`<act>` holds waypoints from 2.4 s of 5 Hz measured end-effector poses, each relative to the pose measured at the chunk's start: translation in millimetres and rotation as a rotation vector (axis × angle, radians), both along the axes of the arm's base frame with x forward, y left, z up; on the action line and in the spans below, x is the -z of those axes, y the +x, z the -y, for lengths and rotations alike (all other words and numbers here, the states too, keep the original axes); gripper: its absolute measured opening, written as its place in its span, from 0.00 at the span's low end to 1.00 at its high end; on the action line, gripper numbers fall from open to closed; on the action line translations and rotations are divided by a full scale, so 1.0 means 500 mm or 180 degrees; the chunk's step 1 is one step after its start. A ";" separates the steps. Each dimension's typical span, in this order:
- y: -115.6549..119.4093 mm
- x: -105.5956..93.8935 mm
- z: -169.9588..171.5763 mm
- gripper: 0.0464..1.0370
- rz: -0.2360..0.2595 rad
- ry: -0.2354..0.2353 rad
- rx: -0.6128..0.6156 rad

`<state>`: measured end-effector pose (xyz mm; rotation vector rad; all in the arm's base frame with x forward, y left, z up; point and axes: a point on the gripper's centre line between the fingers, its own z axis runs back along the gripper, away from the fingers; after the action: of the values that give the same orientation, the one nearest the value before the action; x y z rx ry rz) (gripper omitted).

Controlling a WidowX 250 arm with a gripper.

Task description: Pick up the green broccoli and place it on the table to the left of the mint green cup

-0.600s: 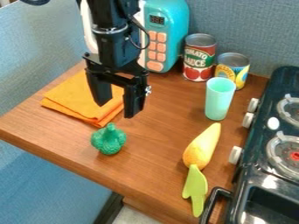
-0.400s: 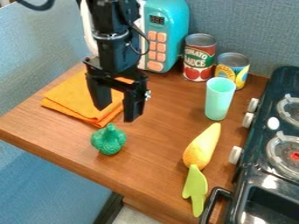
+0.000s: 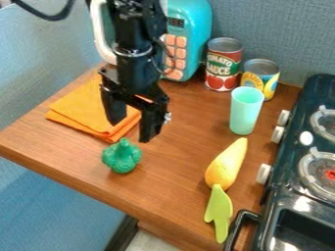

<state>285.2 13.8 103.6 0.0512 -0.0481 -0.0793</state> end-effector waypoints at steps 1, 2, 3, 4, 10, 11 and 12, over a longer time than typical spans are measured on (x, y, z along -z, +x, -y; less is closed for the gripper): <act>0.005 0.029 -0.011 0.97 -0.0097 0.0163 -0.0061; 0.010 0.054 -0.006 0.97 -0.0201 0.0205 -0.0063; 0.019 0.063 -0.010 0.97 -0.0243 0.0285 -0.0087; 0.022 0.068 -0.012 0.97 -0.0293 0.0311 -0.0102; 0.024 0.100 -0.038 0.62 -0.0577 0.0452 -0.0147; 0.028 0.100 -0.037 0.34 -0.0531 0.0448 -0.0157; 0.026 0.100 -0.038 0.28 -0.0549 0.0451 -0.0174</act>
<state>298.3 32.6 53.7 0.1868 0.1314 -0.0322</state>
